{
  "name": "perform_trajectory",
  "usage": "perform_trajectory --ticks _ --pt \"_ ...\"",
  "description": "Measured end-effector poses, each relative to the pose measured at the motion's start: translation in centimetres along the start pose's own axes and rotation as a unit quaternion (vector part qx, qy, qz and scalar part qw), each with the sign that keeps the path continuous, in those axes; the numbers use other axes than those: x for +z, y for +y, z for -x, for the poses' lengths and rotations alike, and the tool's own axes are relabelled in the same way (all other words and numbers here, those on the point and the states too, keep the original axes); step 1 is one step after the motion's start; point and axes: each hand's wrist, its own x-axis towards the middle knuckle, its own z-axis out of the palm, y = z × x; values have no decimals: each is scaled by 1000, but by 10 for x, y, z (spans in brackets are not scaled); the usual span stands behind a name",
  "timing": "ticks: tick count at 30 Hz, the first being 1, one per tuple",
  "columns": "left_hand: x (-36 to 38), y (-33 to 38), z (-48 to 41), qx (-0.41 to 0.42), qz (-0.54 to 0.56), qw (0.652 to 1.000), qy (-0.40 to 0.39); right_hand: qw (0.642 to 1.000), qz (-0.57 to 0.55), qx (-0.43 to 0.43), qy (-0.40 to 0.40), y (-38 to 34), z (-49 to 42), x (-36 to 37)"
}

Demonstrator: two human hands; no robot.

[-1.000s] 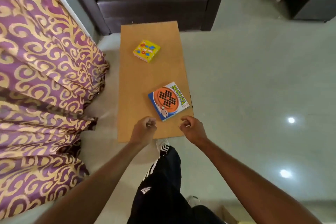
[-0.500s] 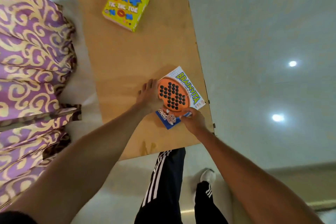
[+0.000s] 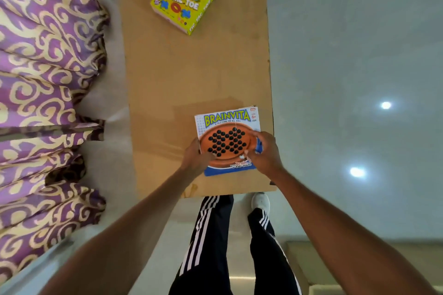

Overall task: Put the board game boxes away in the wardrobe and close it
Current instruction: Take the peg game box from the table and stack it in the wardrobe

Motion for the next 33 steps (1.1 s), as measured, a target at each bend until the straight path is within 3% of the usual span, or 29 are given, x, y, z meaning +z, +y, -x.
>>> perform_trajectory --ticks 9,16,24,33 --pt "0 -11 145 78 71 990 92 987 48 -136 -69 -33 77 -53" --pt "28 -73 308 117 127 958 229 947 97 -252 -174 -77 190 -94" --pt "96 -209 456 77 307 875 366 866 166 -361 -303 -78 314 -52" --pt "168 -395 583 46 434 738 515 721 259 -464 -446 -68 490 81"
